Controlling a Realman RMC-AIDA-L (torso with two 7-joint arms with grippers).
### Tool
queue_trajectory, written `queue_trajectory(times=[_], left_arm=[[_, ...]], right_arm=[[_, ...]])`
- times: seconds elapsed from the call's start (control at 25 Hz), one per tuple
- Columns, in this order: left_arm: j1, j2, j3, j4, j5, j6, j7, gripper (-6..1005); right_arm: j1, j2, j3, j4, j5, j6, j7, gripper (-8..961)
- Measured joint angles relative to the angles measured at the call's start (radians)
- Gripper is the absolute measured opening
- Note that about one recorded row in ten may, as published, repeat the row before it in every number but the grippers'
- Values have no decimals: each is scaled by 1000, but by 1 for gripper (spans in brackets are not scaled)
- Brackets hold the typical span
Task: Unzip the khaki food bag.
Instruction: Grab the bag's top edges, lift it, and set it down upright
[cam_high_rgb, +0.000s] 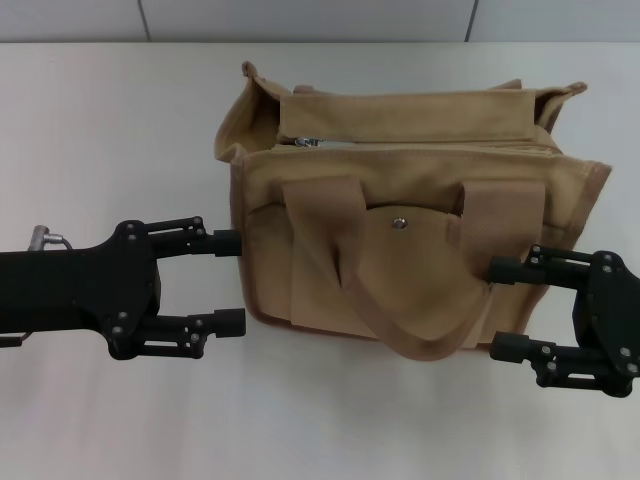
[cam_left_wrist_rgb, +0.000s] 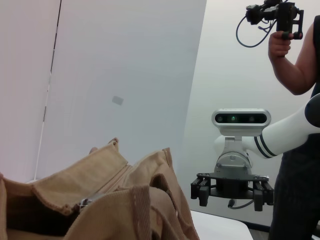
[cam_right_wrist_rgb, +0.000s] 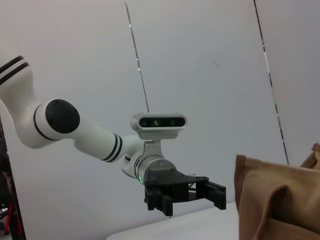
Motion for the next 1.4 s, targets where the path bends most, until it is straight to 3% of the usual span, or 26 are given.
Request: queue_trajectory(times=[1.4], left_arm=[[0, -1, 0, 0, -2, 0, -3, 799]], right_arm=[[0, 2, 0, 0, -2, 1, 0, 712]])
